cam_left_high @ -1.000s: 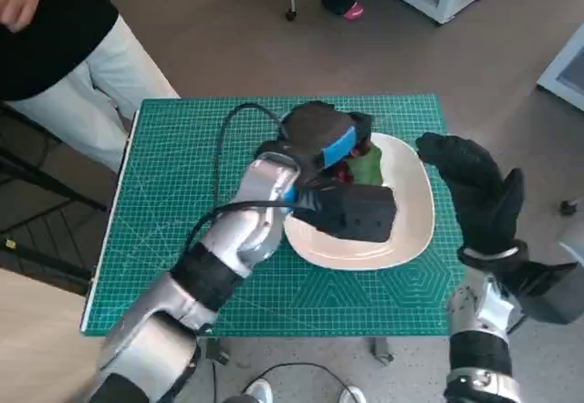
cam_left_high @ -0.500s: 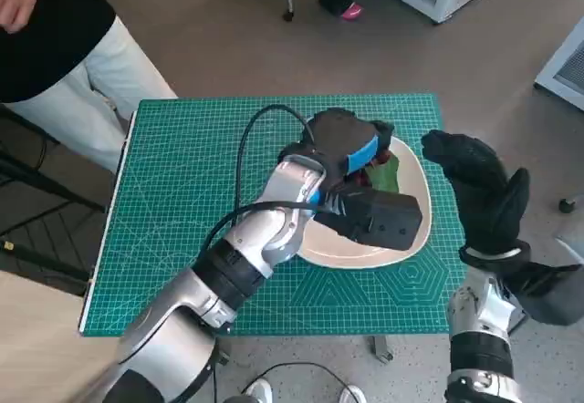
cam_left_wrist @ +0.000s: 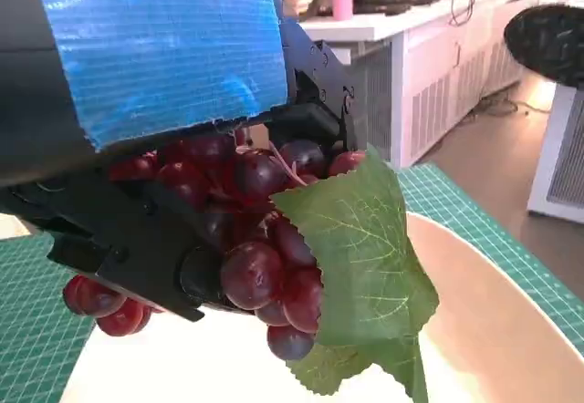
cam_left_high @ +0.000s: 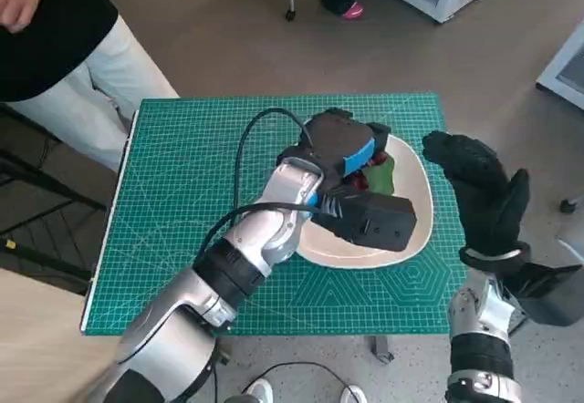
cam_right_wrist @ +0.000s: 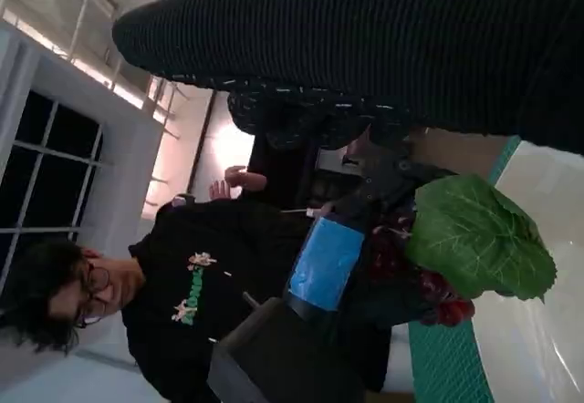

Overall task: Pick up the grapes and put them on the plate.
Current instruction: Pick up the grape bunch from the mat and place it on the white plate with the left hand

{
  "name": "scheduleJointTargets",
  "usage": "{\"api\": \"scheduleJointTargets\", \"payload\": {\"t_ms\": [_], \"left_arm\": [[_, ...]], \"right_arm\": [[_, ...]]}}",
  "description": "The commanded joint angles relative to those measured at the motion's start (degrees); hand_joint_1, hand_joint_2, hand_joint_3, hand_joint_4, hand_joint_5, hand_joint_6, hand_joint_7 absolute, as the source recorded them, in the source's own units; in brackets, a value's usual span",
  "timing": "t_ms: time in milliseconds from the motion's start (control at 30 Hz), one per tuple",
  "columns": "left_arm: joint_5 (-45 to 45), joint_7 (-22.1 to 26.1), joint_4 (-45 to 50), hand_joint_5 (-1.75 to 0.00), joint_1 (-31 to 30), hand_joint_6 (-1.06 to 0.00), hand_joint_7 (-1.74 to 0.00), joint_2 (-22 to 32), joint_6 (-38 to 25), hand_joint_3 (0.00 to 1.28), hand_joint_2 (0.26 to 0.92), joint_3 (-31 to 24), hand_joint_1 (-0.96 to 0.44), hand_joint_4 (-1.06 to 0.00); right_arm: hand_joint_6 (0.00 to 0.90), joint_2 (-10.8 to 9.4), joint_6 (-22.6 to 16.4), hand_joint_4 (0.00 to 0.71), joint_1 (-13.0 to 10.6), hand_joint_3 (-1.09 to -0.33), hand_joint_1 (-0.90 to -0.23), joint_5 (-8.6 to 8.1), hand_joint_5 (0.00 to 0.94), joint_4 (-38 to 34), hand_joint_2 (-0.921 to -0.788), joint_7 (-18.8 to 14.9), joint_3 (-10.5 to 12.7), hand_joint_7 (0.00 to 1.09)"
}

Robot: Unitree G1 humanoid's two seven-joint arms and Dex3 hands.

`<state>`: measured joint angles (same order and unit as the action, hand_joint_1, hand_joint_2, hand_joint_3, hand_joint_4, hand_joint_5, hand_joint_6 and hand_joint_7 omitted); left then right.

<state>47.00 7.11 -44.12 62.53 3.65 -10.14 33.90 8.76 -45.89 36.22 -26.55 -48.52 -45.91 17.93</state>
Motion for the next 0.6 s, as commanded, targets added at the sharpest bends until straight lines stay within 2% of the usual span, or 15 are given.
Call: {"api": "scheduleJointTargets", "payload": {"t_ms": [33, 167, 200, 267, 333, 400, 467, 600], "left_arm": [[-0.3, -1.0, -0.3, -1.43, 0.6, -0.46, -1.23, -0.1, 0.6, 0.21, 0.921, -0.1, 0.0, -0.53], [-1.0, -0.6, -0.3, -1.42, 0.5, -0.46, -1.24, -0.1, 0.8, 0.21, 0.921, -0.4, 0.0, -0.54], [-2.1, 0.4, -0.3, -1.42, 0.3, -0.45, -1.17, -0.3, 0.7, 0.21, 0.921, -1.1, 0.03, -0.53], [-5.7, 4.3, -0.3, -1.16, -0.2, -0.38, -0.87, -0.9, -0.1, 0.18, 0.883, -3.3, 0.05, -0.43], [-8.7, 8.1, -0.3, -0.66, -0.4, -0.32, -0.49, -1.3, -1.2, 0.12, 0.82, -5.0, -0.01, -0.25], [-10.2, 10.4, -0.2, -0.31, -0.3, -0.28, -0.25, -1.4, -1.7, 0.06, 0.782, -5.6, -0.09, -0.15], [-11.2, 11.8, -0.3, -0.14, -0.2, -0.25, -0.13, -1.3, -1.6, 0.03, 0.76, -5.7, -0.15, -0.09], [-11.6, 13.3, -0.6, -0.03, 0.1, -0.23, -0.05, -0.7, -0.7, 0.01, 0.743, -4.9, -0.22, -0.05]], "right_arm": [[0.507, -0.2, 0.3, 0.556, -1.4, -0.532, -0.392, 0.66, 0.0, -0.3, -0.921, 0.5, -0.1, 0.0], [0.506, -0.2, 0.3, 0.556, -1.4, -0.533, -0.392, 0.66, 0.0, -0.4, -0.921, 0.5, -0.2, 0.0], [0.506, -0.1, 0.3, 0.556, -1.3, -0.533, -0.392, 0.68, 0.0, -0.5, -0.921, 0.5, -0.2, 0.0], [0.504, -0.1, 0.3, 0.555, -1.2, -0.533, -0.392, 0.75, 0.0, -0.7, -0.921, 0.4, -0.3, 0.0], [0.502, 0.0, 0.4, 0.555, -1.1, -0.534, -0.392, 0.79, 0.0, -0.8, -0.921, 0.4, -0.3, 0.0], [0.501, 0.0, 0.4, 0.554, -1.0, -0.535, -0.392, 0.82, 0.0, -0.9, -0.921, 0.4, -0.3, 0.0], [0.5, 0.0, 0.4, 0.553, -0.9, -0.536, -0.392, 0.85, 0.0, -1.0, -0.921, 0.5, -0.3, 0.0], [0.499, 0.0, 0.5, 0.553, -0.9, -0.537, -0.392, 0.9, 0.0, -1.0, -0.921, 0.4, -0.4, 0.0]]}}
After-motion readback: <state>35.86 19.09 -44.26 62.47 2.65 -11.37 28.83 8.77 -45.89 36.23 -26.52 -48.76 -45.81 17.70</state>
